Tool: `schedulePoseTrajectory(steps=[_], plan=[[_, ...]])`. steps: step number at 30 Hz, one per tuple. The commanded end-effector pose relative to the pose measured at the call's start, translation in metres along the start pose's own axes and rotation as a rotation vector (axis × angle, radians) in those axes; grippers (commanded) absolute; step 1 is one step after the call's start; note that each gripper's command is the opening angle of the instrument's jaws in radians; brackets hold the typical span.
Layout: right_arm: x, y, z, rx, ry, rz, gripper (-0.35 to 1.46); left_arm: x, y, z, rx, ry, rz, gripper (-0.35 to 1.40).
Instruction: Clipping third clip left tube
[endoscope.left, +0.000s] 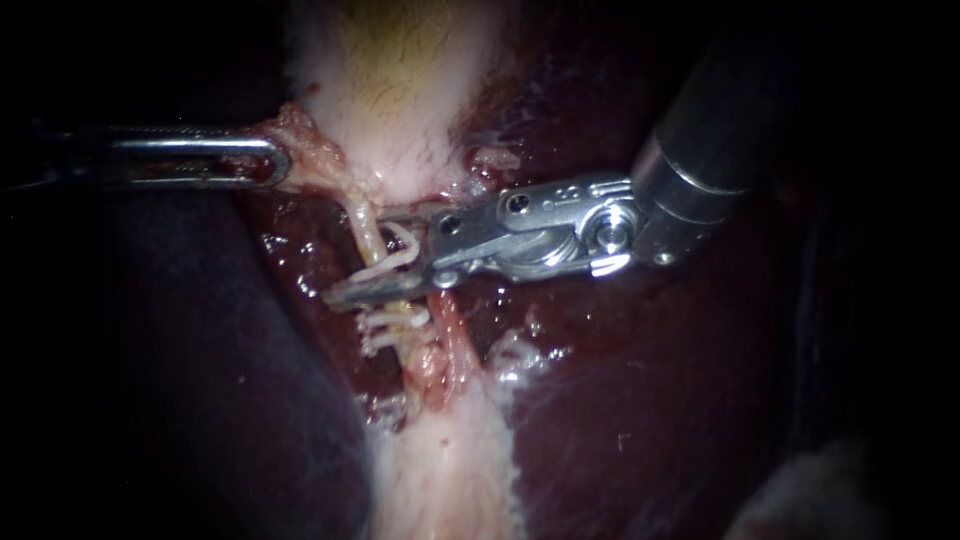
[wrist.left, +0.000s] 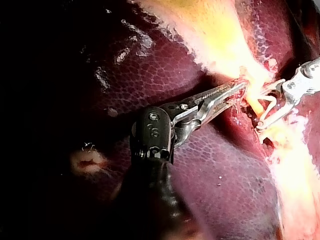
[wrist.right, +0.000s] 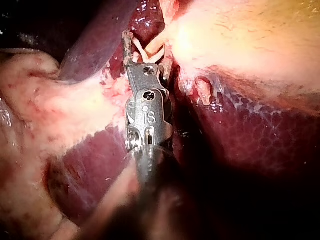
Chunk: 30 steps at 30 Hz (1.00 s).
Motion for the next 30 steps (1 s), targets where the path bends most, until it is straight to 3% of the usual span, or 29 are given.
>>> schedulePoseTrajectory(steps=[1, 4, 11, 22, 30], plan=[[0.0001, -0.0001, 0.0001, 0.016, 0.014, 0.015, 0.50, 0.0000, 0.0000, 0.0000, 0.000, 0.000, 0.000, -0.35], [0.0003, -0.0005, 0.0003, 0.074, 0.061, 0.051, 0.50, 0.0000, -0.0001, 0.0000, -0.001, 0.000, 0.000, -0.35], [0.0018, -0.0022, 0.0009, 0.127, 0.138, 0.103, 0.50, 0.0000, -0.0002, -0.0001, -0.001, 0.000, 0.000, -0.35], [0.0030, -0.0026, 0.0009, 0.135, 0.147, 0.120, 0.43, -0.0001, -0.0003, -0.0001, -0.002, -0.001, 0.000, -0.35], [0.0030, -0.0027, 0.0009, 0.141, 0.143, 0.221, 0.33, -0.0001, -0.0003, -0.0001, -0.002, -0.001, 0.001, -0.35]])
